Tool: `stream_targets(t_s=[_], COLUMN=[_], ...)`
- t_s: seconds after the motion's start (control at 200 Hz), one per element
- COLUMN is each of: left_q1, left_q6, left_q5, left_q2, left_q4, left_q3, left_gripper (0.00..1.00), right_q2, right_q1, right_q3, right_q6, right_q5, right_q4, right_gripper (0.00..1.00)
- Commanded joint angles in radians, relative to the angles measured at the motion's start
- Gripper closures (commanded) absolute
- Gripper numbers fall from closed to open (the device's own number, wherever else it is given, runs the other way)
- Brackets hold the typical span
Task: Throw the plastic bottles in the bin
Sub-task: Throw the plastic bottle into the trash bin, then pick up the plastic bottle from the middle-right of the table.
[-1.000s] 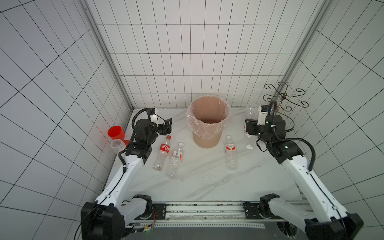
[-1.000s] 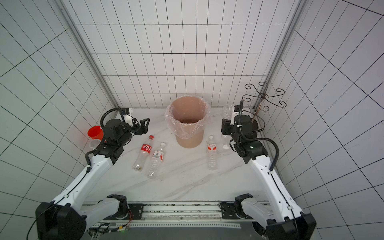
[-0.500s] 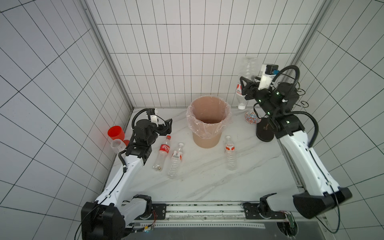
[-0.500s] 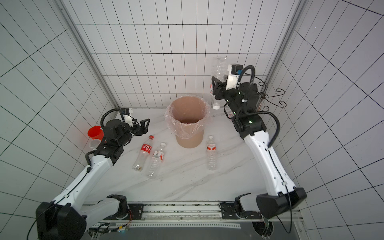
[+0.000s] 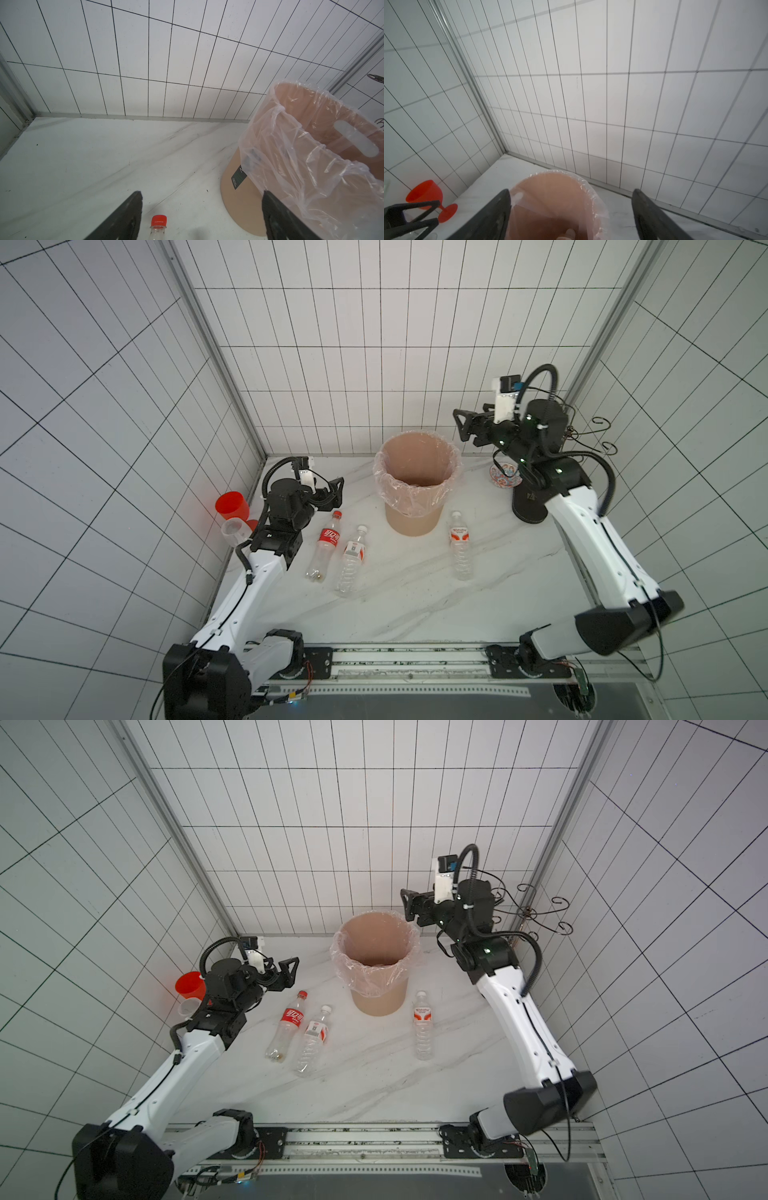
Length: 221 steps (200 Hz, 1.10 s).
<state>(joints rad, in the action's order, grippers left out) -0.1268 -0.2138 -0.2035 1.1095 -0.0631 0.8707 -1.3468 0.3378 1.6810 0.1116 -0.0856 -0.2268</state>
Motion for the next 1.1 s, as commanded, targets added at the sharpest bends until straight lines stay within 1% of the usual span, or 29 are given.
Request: stream_targets(t_s=[0.0, 0.075, 0.135, 0.24, 0.34, 0.48, 0.52, 0.705, 0.765, 0.85, 0.94, 1.1], left_q1=[0.01, 0.012, 0.012, 0.014, 0.014, 0.014, 0.013, 0.014, 0.014, 0.014, 0.016, 0.019], left_q6=[-0.014, -0.018, -0.019, -0.019, -0.02, -0.022, -0.022, -0.021, -0.021, -0.02, -0.019, -0.019], left_q5=[-0.029, -0.044, -0.05, -0.053, -0.057, -0.069, -0.07, -0.071, -0.071, -0.069, -0.068, -0.071], left_q2=[0.009, 0.015, 0.016, 0.014, 0.014, 0.018, 0.018, 0.019, 0.018, 0.017, 0.021, 0.024], left_q4=[0.035, 0.039, 0.041, 0.042, 0.045, 0.046, 0.046, 0.046, 0.046, 0.046, 0.046, 0.045], left_q3=[-0.005, -0.004, -0.004, -0.004, -0.004, -0.004, -0.004, -0.006, -0.006, -0.007, -0.006, -0.004], left_gripper=[0.12, 0.12, 0.12, 0.12, 0.12, 0.12, 0.12, 0.12, 0.12, 0.12, 0.12, 0.12], right_q2=[0.134, 0.209, 0.242, 0.295, 0.333, 0.327, 0.32, 0.247, 0.211, 0.163, 0.111, 0.037], right_q1=[-0.006, -0.015, -0.028, -0.044, -0.045, -0.039, -0.033, -0.022, -0.019, -0.019, -0.018, -0.004], right_q3=[-0.179, -0.302, -0.386, -0.548, -0.689, -0.824, -0.853, -0.959, -0.982, -1.002, -0.998, -1.001], right_q6=[0.018, 0.055, 0.099, 0.162, 0.218, 0.27, 0.282, 0.323, 0.324, 0.32, 0.307, 0.289], right_q5=[0.133, 0.211, 0.256, 0.26, 0.178, -0.013, -0.04, -0.086, -0.078, -0.046, -0.026, -0.023], right_q4=[-0.038, -0.076, -0.157, -0.233, -0.243, -0.187, -0.168, -0.085, -0.086, -0.037, -0.026, -0.001], right_gripper=[0.11, 0.11, 0.11, 0.08, 0.07, 0.07, 0.06, 0.02, 0.02, 0.02, 0.02, 0.03])
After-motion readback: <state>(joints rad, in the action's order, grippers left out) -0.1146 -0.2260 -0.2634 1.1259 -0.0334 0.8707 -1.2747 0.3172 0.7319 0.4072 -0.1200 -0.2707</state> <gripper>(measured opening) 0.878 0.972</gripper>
